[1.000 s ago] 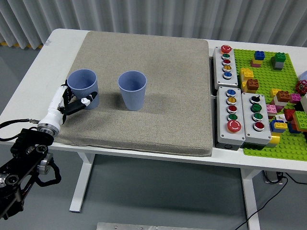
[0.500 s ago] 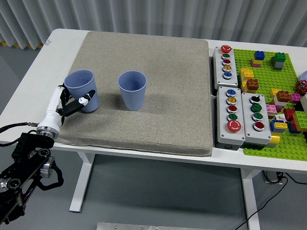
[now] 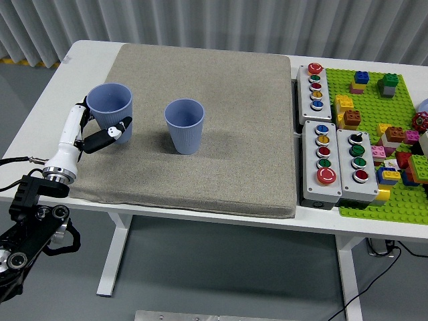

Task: Pick cup pour cup place

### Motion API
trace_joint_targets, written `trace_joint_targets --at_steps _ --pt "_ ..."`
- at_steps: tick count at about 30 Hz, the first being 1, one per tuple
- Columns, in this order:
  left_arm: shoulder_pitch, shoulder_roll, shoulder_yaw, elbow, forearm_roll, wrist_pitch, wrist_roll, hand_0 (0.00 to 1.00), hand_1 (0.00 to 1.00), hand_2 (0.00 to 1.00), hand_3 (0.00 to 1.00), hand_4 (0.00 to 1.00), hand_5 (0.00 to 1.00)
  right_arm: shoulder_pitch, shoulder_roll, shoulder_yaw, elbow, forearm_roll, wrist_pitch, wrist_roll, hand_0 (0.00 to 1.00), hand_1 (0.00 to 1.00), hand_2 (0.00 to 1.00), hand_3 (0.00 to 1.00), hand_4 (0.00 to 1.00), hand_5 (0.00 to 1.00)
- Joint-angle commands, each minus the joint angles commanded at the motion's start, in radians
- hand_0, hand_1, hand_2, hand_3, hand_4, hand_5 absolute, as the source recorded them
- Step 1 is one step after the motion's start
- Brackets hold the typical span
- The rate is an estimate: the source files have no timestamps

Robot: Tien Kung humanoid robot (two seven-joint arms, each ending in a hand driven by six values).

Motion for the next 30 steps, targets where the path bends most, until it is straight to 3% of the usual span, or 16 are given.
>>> trace_joint_targets --at_steps 4,7,10,18,25,30 --pt "-0.043 0.046 0.031 -0.040 0.153 -0.013 0.040 0.710 0.581 0.611 0.681 0.693 0.203 0.000 -0.002 -0.002 0.000 0.005 -0.001 0.002 0.697 0.695 0.631 0.623 0.195 0.352" --pt "-0.057 0.056 0.042 -0.043 0.179 -0.015 0.045 0.709 0.580 0.612 0.683 0.668 0.171 0.000 -0.002 -0.003 0.000 0.007 -0.001 0.002 0.697 0.695 0.631 0.622 0.195 0.354" --pt "-0.105 0.078 0.069 -0.055 0.235 -0.022 0.065 0.709 0.580 0.612 0.683 0.668 0.171 0.003 -0.003 -0.008 0.000 0.014 -0.002 0.003 0.697 0.695 0.631 0.622 0.195 0.354" --pt "-0.167 0.088 0.102 -0.058 0.388 -0.037 0.097 0.704 0.582 0.616 0.687 0.663 0.165 0.008 -0.004 -0.018 0.000 0.028 -0.004 0.004 0.698 0.694 0.631 0.622 0.193 0.352" --pt "-0.202 0.104 0.135 -0.051 0.454 -0.033 0.112 0.706 0.590 0.618 0.688 0.660 0.161 0.009 -0.005 -0.021 0.000 0.033 -0.005 0.005 0.698 0.694 0.631 0.622 0.192 0.350" --pt "-0.238 0.118 0.166 -0.010 0.572 -0.020 0.130 0.704 0.587 0.616 0.683 0.658 0.161 0.010 -0.006 -0.024 0.000 0.035 -0.005 0.005 0.698 0.694 0.631 0.621 0.192 0.349"
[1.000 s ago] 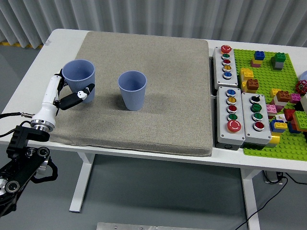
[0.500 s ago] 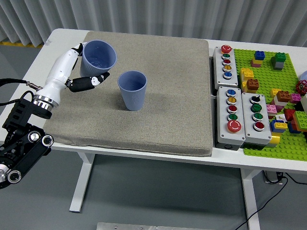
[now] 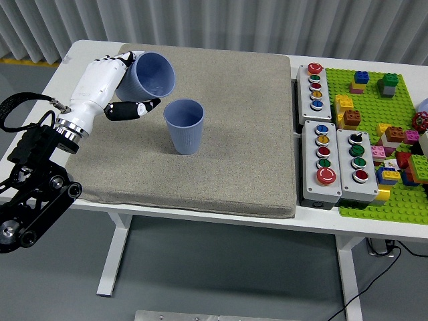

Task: Pick cup pour cup place

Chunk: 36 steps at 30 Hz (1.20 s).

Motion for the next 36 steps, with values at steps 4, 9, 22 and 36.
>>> trace_joint_targets --at_steps 4,9,22,36 --pt "-0.032 0.016 0.041 0.027 0.047 0.002 0.011 0.704 0.587 0.616 0.683 0.658 0.161 0.001 0.000 -0.001 0.000 0.004 -0.001 0.000 0.698 0.694 0.631 0.621 0.192 0.349" --pt "-0.070 0.030 0.089 0.044 0.116 0.008 0.029 0.704 0.587 0.615 0.681 0.653 0.157 0.001 0.000 -0.003 0.000 0.006 -0.001 0.000 0.698 0.694 0.631 0.622 0.192 0.347" --pt "-0.109 0.062 0.168 0.033 0.171 0.016 0.049 0.702 0.586 0.614 0.677 0.653 0.166 -0.005 0.001 -0.002 0.000 0.004 -0.001 -0.001 0.698 0.694 0.631 0.621 0.193 0.347" --pt "-0.114 0.086 0.206 0.039 0.220 0.054 0.076 0.700 0.585 0.612 0.668 0.642 0.159 -0.008 0.002 0.000 0.000 0.001 -0.001 -0.002 0.697 0.694 0.632 0.621 0.192 0.345"
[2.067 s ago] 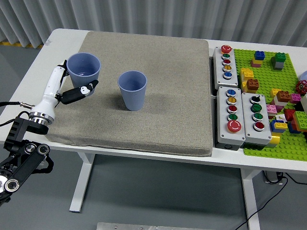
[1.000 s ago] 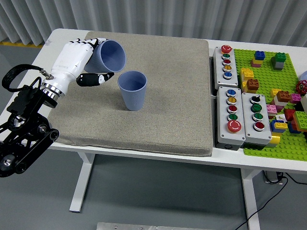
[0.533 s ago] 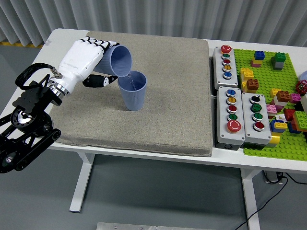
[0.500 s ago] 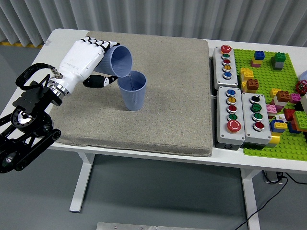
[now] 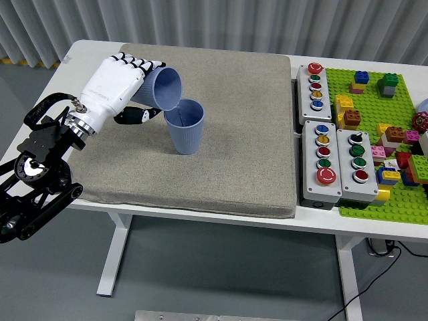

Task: Pick cup pour cup place

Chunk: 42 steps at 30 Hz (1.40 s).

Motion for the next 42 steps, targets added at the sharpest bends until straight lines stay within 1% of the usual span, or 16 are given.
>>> trace_joint_targets --at_steps 7,8,12,19,25,31,42 --pt "-0.018 0.013 0.026 -0.007 0.000 0.005 0.011 0.699 0.585 0.610 0.662 0.642 0.161 0.003 0.000 0.002 0.000 -0.002 0.000 0.000 0.697 0.694 0.632 0.621 0.193 0.343" --pt "-0.027 0.019 0.037 -0.010 0.000 0.007 0.013 0.699 0.585 0.610 0.662 0.642 0.161 0.005 -0.001 0.002 0.000 0.000 0.000 0.000 0.697 0.694 0.632 0.621 0.193 0.343" --pt "-0.039 0.028 0.049 -0.017 0.000 0.007 0.018 0.698 0.584 0.610 0.663 0.641 0.160 0.007 -0.001 0.000 0.000 0.004 -0.001 0.000 0.697 0.694 0.632 0.621 0.192 0.342" --pt "-0.051 0.030 0.060 -0.028 0.000 -0.004 0.021 0.697 0.585 0.612 0.662 0.636 0.156 0.008 -0.001 0.002 0.000 0.003 -0.001 0.000 0.697 0.694 0.632 0.621 0.192 0.343" --pt "-0.058 0.036 0.070 -0.028 0.000 -0.003 0.030 0.697 0.585 0.609 0.654 0.625 0.145 0.009 -0.001 0.002 0.000 0.003 -0.001 0.001 0.697 0.694 0.632 0.620 0.192 0.342" --pt "-0.078 0.046 0.091 -0.027 0.000 0.013 0.048 0.697 0.585 0.605 0.643 0.615 0.140 0.011 -0.002 0.000 0.000 0.008 -0.002 0.001 0.698 0.694 0.631 0.620 0.192 0.342" --pt "-0.096 0.056 0.121 -0.025 0.000 0.025 0.057 0.695 0.584 0.603 0.636 0.601 0.126 0.010 -0.001 -0.001 0.000 0.008 -0.002 0.000 0.698 0.694 0.632 0.620 0.191 0.339"
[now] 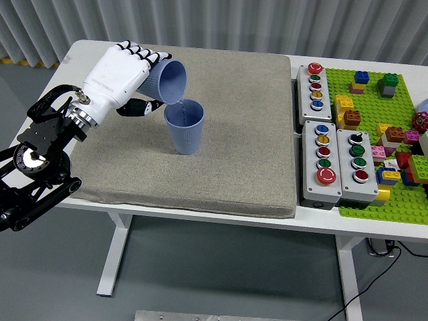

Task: Pick cup pour cup place

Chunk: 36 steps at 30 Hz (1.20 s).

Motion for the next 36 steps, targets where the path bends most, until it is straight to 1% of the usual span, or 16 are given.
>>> trace_joint_targets --at_steps 8,17,24,27,32,36 --pt "-0.010 0.005 0.021 0.008 0.000 0.004 0.005 0.695 0.584 0.603 0.633 0.598 0.122 -0.002 0.000 0.001 0.000 -0.001 -0.001 0.000 0.698 0.694 0.631 0.619 0.191 0.340" --pt "-0.020 0.015 0.051 0.019 0.000 0.007 0.027 0.694 0.583 0.601 0.634 0.586 0.109 -0.008 0.002 0.007 0.000 -0.011 0.001 -0.002 0.698 0.694 0.631 0.621 0.191 0.341" --pt "-0.021 0.017 0.055 0.019 0.000 0.010 0.033 0.693 0.580 0.600 0.630 0.582 0.106 -0.010 0.002 0.008 0.000 -0.012 0.001 -0.001 0.698 0.694 0.632 0.620 0.190 0.340" --pt "-0.031 0.020 0.064 0.019 0.000 0.010 0.035 0.693 0.580 0.600 0.630 0.582 0.106 -0.007 0.001 0.007 0.000 -0.008 0.000 -0.001 0.698 0.694 0.632 0.620 0.190 0.340" --pt "-0.049 0.027 0.079 0.018 0.000 0.011 0.059 0.693 0.580 0.598 0.626 0.579 0.105 -0.002 0.000 0.004 0.000 -0.003 0.000 -0.001 0.698 0.694 0.631 0.620 0.190 0.340" --pt "-0.059 0.031 0.083 0.016 0.000 0.007 0.065 0.700 0.584 0.599 0.624 0.578 0.103 0.002 -0.001 0.003 0.000 0.001 -0.001 0.001 0.698 0.694 0.631 0.620 0.190 0.340"
